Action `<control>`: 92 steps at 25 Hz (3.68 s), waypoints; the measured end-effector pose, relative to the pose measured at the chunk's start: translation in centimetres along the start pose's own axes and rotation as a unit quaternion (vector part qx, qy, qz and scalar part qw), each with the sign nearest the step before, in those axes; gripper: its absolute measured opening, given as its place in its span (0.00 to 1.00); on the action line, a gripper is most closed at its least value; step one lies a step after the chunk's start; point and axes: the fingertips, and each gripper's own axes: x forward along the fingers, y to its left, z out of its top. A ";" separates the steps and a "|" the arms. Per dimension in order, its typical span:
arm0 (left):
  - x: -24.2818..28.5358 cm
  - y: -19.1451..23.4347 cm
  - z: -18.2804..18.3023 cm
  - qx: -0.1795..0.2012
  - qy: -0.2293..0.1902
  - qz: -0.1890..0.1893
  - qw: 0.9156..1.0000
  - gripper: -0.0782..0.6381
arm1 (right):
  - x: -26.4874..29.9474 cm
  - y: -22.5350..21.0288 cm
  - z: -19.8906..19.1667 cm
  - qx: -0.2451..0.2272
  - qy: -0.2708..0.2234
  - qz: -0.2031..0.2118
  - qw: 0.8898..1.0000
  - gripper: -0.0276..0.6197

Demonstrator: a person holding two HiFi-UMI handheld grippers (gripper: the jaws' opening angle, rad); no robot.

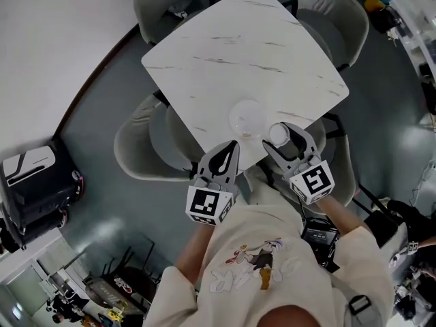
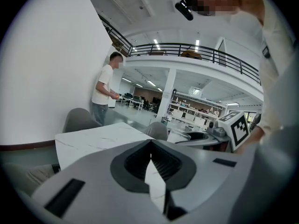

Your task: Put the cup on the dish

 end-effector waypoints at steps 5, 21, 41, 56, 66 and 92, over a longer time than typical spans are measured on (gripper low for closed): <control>1.1 1.4 -0.4 -0.001 0.007 -0.013 1.000 0.11 | 1.5 -0.5 -0.5 -0.013 0.007 -0.008 1.000 0.45; 3.6 3.8 -2.6 0.053 -0.032 -0.031 0.998 0.11 | 5.5 -0.4 -5.0 -0.015 0.001 -0.056 0.998 0.45; 6.2 5.5 -9.9 0.133 0.033 -0.054 0.989 0.11 | 8.4 -1.7 -11.5 -0.004 0.017 -0.089 0.996 0.45; 9.6 7.2 -13.3 0.156 0.029 -0.031 0.987 0.11 | 10.5 -2.8 -15.4 -0.007 0.031 -0.083 0.996 0.45; 10.5 8.2 -14.9 0.167 0.037 -0.032 0.985 0.11 | 11.6 -3.2 -17.2 -0.019 0.037 -0.085 0.996 0.45; 10.9 9.0 -15.9 0.172 0.043 -0.043 0.983 0.11 | 13.6 -3.1 -19.3 -0.079 0.078 -0.065 0.992 0.45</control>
